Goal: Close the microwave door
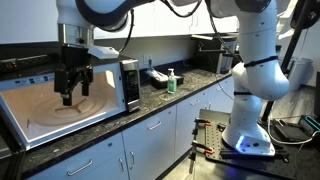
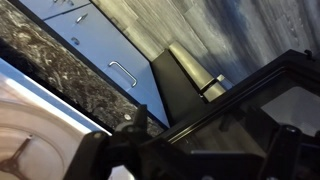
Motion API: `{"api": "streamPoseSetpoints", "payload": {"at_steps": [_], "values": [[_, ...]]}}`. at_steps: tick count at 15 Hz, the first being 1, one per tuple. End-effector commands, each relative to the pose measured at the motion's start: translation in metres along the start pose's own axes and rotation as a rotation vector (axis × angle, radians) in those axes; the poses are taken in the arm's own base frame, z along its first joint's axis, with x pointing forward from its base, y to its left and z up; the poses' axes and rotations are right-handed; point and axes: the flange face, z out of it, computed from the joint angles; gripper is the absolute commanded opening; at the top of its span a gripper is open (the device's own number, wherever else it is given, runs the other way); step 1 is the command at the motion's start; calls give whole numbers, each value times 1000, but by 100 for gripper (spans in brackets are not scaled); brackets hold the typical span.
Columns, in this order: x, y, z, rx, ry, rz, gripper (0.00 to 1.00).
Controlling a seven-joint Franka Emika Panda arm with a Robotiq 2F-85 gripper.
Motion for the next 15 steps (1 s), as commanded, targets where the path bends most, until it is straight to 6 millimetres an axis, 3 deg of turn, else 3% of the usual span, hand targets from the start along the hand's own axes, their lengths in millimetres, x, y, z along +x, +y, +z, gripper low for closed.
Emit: {"api": "streamPoseSetpoints", "payload": {"at_steps": [1, 6, 7, 12, 15], "values": [[36, -39, 11, 55, 33, -62, 100], [57, -86, 26, 86, 39, -209, 100], [46, -76, 26, 80, 42, -148, 100], [48, -74, 35, 93, 41, -148, 100], [63, -77, 39, 156, 99, -145, 100]]}}
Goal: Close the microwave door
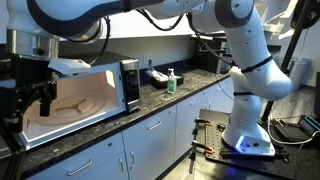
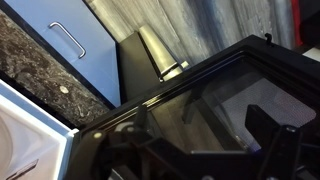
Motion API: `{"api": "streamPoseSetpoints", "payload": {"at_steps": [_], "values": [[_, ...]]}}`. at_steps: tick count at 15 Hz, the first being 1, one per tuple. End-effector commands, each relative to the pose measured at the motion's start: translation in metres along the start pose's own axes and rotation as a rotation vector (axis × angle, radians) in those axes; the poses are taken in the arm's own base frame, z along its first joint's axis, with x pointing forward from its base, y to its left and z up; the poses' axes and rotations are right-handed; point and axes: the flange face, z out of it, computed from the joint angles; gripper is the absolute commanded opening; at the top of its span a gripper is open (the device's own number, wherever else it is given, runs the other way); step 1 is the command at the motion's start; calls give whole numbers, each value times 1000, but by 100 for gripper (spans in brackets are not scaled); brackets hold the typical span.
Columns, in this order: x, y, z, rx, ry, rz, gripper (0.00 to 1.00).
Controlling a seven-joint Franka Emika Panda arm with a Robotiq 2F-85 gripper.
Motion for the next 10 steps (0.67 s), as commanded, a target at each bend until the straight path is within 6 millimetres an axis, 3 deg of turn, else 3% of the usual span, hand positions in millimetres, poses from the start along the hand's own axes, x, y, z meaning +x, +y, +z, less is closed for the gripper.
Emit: {"api": "streamPoseSetpoints", "payload": {"at_steps": [1, 2, 3, 10], "values": [[19, -3, 1, 76, 92, -7, 100], [23, -9, -4, 84, 128, -17, 75], [24, -13, -9, 88, 161, -30, 74], [33, -63, -49, 89, 317, -174, 20]]}}
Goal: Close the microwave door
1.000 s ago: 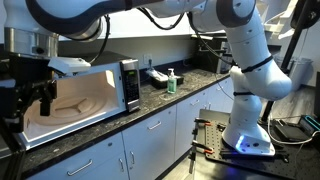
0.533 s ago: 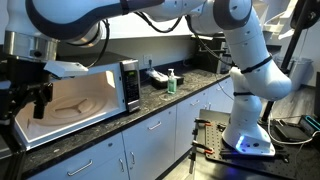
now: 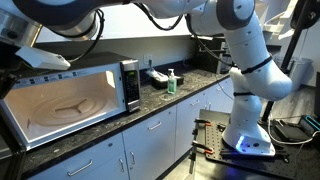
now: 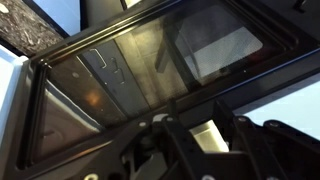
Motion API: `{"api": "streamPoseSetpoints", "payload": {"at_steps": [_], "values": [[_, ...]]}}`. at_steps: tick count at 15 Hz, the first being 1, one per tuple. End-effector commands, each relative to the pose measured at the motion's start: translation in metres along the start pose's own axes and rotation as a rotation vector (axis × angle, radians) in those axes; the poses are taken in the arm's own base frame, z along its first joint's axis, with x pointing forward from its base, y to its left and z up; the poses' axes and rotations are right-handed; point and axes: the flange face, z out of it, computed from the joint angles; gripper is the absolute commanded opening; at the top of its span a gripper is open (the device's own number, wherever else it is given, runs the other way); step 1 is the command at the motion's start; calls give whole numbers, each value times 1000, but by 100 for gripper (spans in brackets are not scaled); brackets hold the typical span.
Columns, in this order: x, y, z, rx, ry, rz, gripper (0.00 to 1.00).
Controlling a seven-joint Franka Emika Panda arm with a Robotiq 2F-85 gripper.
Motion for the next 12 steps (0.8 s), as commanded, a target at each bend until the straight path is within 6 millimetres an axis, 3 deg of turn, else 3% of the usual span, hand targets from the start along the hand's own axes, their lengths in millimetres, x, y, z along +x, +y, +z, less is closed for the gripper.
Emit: {"api": "streamPoseSetpoints", "payload": {"at_steps": [1, 3, 12], "values": [[12, -21, -14, 17, 55, -105, 12], [16, -27, -15, 39, 66, -151, 0], [39, -12, 28, 164, 58, -449, 0]]}}
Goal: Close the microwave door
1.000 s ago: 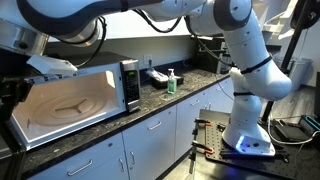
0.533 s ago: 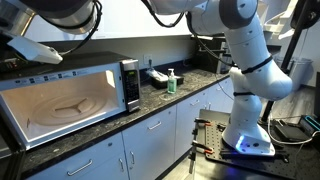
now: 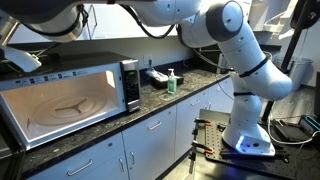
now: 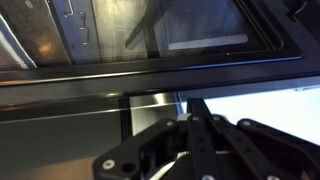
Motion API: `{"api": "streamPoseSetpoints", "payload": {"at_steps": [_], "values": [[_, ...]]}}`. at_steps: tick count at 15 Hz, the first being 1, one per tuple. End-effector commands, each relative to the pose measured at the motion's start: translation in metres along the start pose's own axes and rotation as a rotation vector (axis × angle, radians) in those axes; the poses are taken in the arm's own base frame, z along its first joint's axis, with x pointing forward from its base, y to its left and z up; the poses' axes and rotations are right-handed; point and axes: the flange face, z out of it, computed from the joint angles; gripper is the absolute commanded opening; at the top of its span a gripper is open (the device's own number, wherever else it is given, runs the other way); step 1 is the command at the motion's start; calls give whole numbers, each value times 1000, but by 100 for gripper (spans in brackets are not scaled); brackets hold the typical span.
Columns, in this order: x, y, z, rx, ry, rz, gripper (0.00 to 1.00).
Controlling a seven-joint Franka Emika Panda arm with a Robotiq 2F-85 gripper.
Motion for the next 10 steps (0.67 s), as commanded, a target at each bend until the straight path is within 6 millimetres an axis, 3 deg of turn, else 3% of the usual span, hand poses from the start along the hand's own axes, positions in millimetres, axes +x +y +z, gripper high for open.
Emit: {"api": "streamPoseSetpoints", "payload": {"at_steps": [1, 10], "values": [[7, 12, 14, 73, 5, -86, 0], [14, -9, 21, 98, -53, -105, 0]]}}
